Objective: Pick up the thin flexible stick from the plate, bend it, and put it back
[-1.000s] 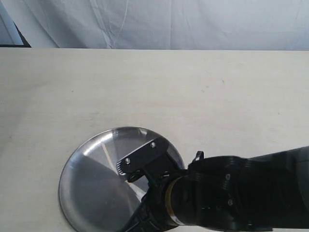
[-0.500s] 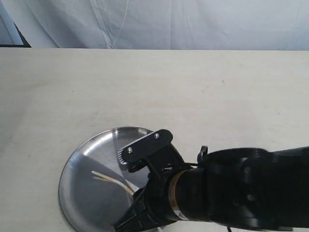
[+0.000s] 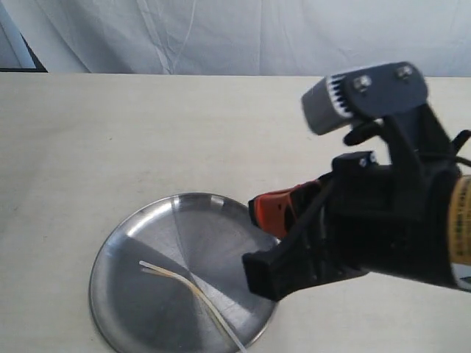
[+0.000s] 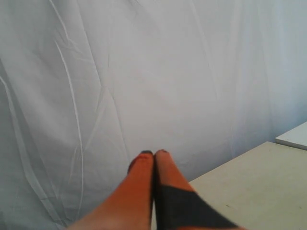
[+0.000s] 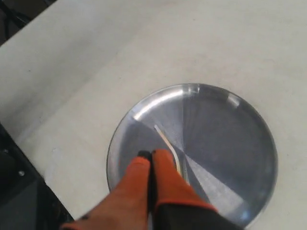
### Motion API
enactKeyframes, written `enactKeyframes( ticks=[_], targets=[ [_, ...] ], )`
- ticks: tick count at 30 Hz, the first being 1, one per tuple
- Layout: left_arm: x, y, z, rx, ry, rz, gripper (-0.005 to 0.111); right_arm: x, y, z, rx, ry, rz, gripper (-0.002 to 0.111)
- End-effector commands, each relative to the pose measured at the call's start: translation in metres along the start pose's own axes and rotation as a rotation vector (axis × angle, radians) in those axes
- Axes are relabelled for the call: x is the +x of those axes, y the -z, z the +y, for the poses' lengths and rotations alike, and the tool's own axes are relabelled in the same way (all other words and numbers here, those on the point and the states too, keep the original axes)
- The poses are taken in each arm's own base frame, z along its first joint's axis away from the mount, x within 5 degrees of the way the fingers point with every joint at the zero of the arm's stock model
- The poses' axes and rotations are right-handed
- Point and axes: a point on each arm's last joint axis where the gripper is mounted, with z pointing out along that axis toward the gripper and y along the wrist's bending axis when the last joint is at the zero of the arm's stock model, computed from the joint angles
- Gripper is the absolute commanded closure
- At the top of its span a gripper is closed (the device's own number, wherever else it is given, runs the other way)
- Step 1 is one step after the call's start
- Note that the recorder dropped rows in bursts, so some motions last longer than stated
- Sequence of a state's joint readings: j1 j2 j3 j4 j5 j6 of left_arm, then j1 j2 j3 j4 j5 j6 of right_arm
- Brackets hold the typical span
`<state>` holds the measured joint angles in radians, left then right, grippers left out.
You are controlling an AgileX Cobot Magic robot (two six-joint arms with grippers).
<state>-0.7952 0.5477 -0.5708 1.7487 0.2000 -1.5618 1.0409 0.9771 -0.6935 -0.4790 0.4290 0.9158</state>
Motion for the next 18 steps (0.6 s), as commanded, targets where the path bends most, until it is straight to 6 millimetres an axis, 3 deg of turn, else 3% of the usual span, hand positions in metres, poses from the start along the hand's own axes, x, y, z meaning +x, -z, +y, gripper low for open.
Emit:
enactKeyframes(
  ticks=[1,9,13,16,18],
  targets=[
    [0.002,0.0,0.0,-0.001,0.009,0.004,0.107,-0.007,0.022,-0.003,-0.029,-0.008,-0.077,0.108],
    [0.002,0.0,0.0,-0.001,0.009,0.004,0.107,-0.009,0.053,-0.016,0.009,-0.029,-0.143,0.108],
    [0.002,0.0,0.0,0.0,0.009,0.004,0.107,-0.004,0.074,-0.057,0.167,-0.154,-0.299,0.108],
    [0.002,0.0,0.0,-0.001,0.009,0.004,0.107,0.03,0.087,-0.092,0.312,-0.298,-0.452,0.108],
    [0.002,0.0,0.0,-0.003,0.009,0.004,0.107,0.059,0.094,-0.104,0.38,-0.345,-0.553,0.108]
  ],
)
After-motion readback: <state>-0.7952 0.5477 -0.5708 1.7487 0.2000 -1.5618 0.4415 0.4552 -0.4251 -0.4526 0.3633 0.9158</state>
